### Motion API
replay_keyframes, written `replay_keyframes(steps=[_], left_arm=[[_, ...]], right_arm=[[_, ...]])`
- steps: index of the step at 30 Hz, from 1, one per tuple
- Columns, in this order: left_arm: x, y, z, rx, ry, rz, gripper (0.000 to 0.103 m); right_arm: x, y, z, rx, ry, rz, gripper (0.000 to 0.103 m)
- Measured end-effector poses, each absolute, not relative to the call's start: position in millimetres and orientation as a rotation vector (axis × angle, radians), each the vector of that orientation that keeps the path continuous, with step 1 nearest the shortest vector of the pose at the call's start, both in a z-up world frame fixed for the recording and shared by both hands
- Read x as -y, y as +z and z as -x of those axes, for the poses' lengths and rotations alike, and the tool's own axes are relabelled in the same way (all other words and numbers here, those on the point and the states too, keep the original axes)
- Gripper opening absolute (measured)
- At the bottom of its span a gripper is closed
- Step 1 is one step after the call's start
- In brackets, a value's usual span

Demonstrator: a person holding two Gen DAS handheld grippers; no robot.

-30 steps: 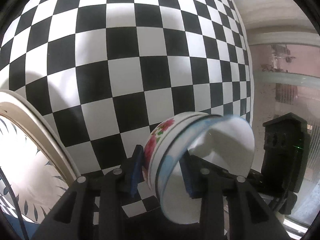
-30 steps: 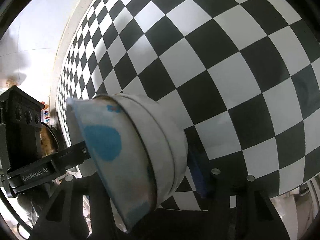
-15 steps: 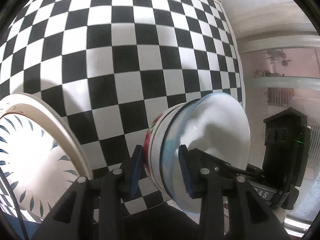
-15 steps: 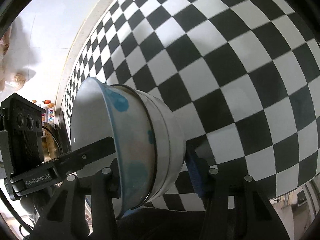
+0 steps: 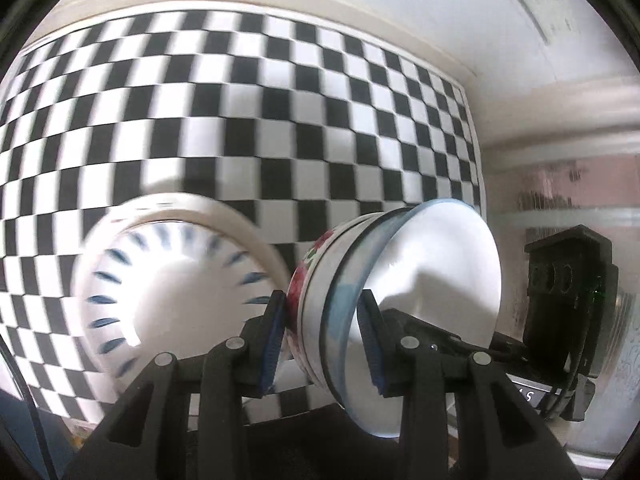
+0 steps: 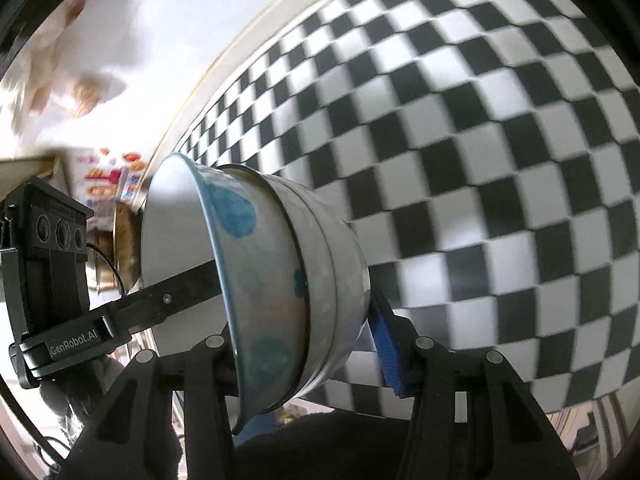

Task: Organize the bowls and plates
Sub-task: 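Lift the nested bowls with both grippers and carry them over the plate stack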

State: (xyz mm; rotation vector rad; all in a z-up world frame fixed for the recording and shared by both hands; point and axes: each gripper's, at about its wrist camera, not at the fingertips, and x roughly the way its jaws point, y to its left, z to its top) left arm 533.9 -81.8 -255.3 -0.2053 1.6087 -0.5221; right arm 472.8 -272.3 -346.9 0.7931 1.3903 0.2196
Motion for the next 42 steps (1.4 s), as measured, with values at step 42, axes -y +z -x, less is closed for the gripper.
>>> replay_keyframes(steps=[42], left_arm=[[-43,-309,-527,-1.65,-0.327,0.32,0.032]], right_arm=[[131,-390,-518,-1.545,0.327,-0.554,0.05]])
